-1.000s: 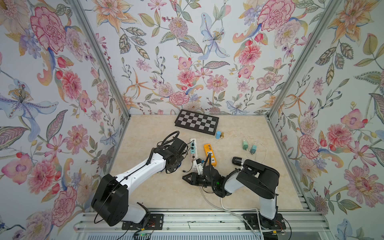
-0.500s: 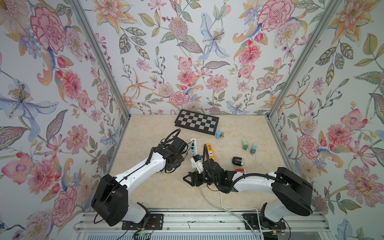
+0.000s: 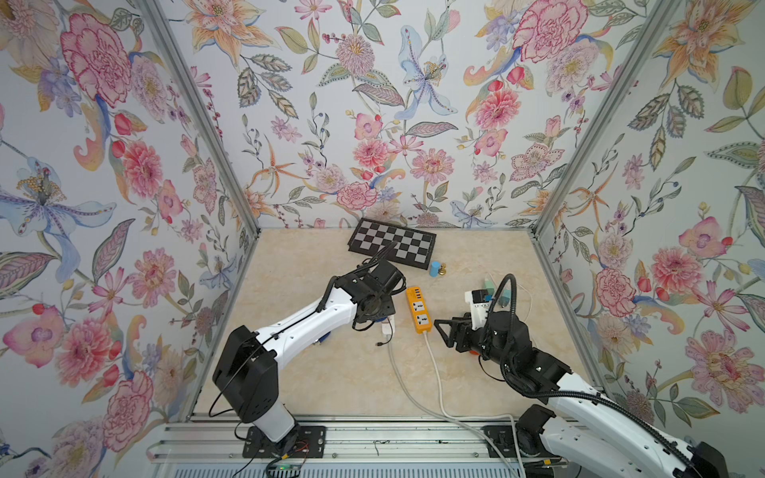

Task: Unplug the electric shaver
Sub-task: Place the electric shaver at the center of the board.

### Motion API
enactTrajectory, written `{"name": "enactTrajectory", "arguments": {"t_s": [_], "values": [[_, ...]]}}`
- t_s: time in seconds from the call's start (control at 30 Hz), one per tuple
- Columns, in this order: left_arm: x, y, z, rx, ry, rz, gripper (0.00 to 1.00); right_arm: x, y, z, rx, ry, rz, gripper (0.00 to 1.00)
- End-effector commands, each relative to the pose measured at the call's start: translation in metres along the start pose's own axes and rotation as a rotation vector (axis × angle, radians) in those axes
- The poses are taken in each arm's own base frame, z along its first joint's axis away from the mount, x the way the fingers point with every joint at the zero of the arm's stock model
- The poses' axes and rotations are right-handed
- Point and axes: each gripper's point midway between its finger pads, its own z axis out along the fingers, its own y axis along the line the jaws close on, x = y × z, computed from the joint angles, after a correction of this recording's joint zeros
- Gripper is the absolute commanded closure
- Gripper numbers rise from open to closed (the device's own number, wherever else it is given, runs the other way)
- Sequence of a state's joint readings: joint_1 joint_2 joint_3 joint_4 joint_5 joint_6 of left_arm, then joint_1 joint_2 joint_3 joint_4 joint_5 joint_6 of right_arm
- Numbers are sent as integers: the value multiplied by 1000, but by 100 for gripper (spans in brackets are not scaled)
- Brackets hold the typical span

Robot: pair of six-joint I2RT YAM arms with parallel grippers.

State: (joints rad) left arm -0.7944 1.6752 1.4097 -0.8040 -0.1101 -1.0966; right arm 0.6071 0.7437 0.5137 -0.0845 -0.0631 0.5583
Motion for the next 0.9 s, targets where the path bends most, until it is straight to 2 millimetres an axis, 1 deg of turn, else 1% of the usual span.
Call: {"name": "enactTrajectory", "arguments": {"t_s": [0.0,0.1,0.2,0.23,0.3,0.37,0.43,0.5,0.6,0.63,0.7,0.77,0.87], "values": [[14,-34,7,-27,30,256,84,-2,-44,-24,125,-8,4,26],[21,-71,12,-14,28,389,85,-21,-66,-43,161,-43,38,26],[29,-111,15,47,31,498,85,-37,-85,-57,208,-52,59,27],[30,-121,17,62,30,525,85,-42,-91,-61,225,-60,67,27],[39,-146,21,95,34,618,85,-55,-105,-71,266,-87,86,27],[49,-165,26,112,38,702,85,-62,-115,-77,330,-104,66,26],[61,-183,34,126,51,774,88,-69,-120,-80,368,-114,49,26],[75,-199,43,155,72,833,88,-76,-128,-86,423,-136,47,26],[91,-219,48,189,78,919,89,-82,-139,-95,484,-170,57,25],[96,-222,49,194,81,953,89,-84,-140,-97,496,-177,54,25],[107,-223,53,191,87,1026,89,-85,-143,-100,515,-182,47,25],[115,-220,56,203,100,1060,88,-85,-145,-101,521,-185,56,25],[121,-219,56,186,80,1134,90,-83,-145,-100,519,-181,63,25]]}}
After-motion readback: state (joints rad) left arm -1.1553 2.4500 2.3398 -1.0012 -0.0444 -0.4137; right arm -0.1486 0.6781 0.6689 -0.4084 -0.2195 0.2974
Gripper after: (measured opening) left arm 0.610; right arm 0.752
